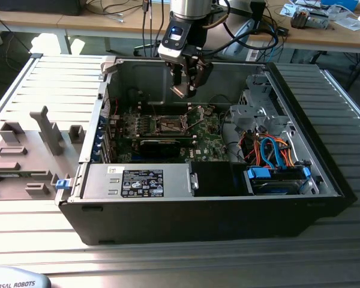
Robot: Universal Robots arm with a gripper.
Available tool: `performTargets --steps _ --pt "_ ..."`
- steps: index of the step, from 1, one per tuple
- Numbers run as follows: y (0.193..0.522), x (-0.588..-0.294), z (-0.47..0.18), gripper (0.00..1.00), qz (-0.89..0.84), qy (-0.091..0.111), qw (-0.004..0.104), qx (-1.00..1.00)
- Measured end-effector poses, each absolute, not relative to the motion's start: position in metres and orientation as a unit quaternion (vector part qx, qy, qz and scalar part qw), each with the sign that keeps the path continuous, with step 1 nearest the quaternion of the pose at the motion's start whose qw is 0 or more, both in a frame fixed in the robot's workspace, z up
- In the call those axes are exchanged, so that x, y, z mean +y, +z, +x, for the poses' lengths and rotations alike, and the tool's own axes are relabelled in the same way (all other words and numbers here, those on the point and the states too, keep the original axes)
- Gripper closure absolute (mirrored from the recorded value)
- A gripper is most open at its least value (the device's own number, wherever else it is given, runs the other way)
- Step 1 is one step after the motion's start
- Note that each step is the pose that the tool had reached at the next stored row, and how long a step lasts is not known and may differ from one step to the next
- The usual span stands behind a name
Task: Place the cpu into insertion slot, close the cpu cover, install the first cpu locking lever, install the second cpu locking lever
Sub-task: 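Place the cpu into insertion slot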
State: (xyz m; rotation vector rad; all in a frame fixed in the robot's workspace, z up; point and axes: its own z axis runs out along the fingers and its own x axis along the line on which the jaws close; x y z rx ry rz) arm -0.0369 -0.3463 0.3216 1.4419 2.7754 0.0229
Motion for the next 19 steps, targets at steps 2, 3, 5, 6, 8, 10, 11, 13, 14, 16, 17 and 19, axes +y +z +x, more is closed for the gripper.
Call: performTargets --steps 2,3,5,6,8,10,11,13,14,16,17,19 --pt "0.3216 -0.3463 -0.0369 0.46 0.462 0.007 0.007 0.887" --pt "0.3216 -0.3463 -0.0369 0.46 0.462 0.007 0.007 0.887" --pt "0.3215 -0.3464 -0.0369 0.46 0.463 0.007 0.007 0.886" --pt "0.3215 -0.3464 -0.0369 0.46 0.463 0.007 0.007 0.886" --pt "0.3215 -0.3464 -0.0369 0.46 0.464 0.007 0.007 0.886" --pt "0.3215 -0.3464 -0.0369 0.46 0.465 0.007 0.007 0.885" --pt "0.3214 -0.3464 -0.0369 0.46 0.466 0.007 0.007 0.885" --pt "0.3214 -0.3463 -0.0369 0.46 0.467 0.007 0.007 0.884" --pt "0.3214 -0.3464 -0.0369 0.46 0.467 0.007 0.007 0.884" --pt "0.3214 -0.3464 -0.0369 0.46 0.468 0.007 0.007 0.884" --pt "0.3213 -0.3464 -0.0369 0.46 0.468 0.007 0.007 0.883" --pt "0.3213 -0.3463 -0.0369 0.46 0.469 0.007 0.007 0.883"
